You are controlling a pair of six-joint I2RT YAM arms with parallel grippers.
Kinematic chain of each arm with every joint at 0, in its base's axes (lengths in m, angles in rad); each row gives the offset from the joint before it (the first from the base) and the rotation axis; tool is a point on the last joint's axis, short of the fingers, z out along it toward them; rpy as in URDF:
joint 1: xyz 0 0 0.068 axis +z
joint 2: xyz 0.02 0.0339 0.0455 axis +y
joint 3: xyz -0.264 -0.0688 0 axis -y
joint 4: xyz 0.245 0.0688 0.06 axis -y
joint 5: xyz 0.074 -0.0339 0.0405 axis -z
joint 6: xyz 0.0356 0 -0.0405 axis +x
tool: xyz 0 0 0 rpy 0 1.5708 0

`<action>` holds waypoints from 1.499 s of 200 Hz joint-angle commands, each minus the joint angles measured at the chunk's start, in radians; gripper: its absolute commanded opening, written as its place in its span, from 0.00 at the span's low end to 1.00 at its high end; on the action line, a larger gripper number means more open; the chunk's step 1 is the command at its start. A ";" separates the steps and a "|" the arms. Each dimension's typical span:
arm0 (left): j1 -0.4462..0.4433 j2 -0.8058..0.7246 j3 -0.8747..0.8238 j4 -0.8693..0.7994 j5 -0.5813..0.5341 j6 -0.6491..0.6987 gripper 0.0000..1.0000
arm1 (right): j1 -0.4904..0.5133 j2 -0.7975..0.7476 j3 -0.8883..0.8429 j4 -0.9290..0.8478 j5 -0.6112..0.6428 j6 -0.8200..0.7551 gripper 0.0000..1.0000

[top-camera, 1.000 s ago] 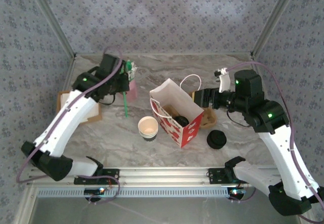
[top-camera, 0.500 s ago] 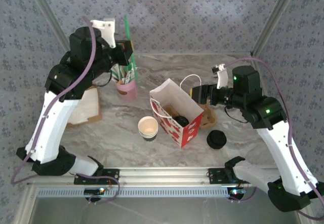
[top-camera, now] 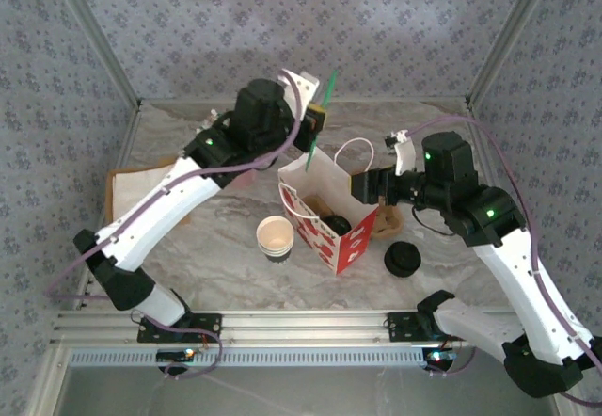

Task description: Pack the takeout coffee

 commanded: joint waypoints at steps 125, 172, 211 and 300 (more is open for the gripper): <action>-0.011 -0.182 -0.489 0.404 -0.053 0.128 0.11 | 0.016 -0.004 -0.040 0.036 0.036 -0.030 0.69; -0.012 -0.195 -0.502 0.356 -0.059 0.098 0.34 | 0.017 0.006 -0.037 0.041 0.035 -0.029 0.69; -0.011 -0.275 -0.464 0.287 -0.075 0.041 0.54 | 0.016 0.017 -0.005 0.017 0.035 -0.032 0.69; 0.166 -0.405 -0.359 -0.088 -0.211 -0.176 0.99 | 0.033 0.176 0.223 0.003 -0.012 -0.030 0.70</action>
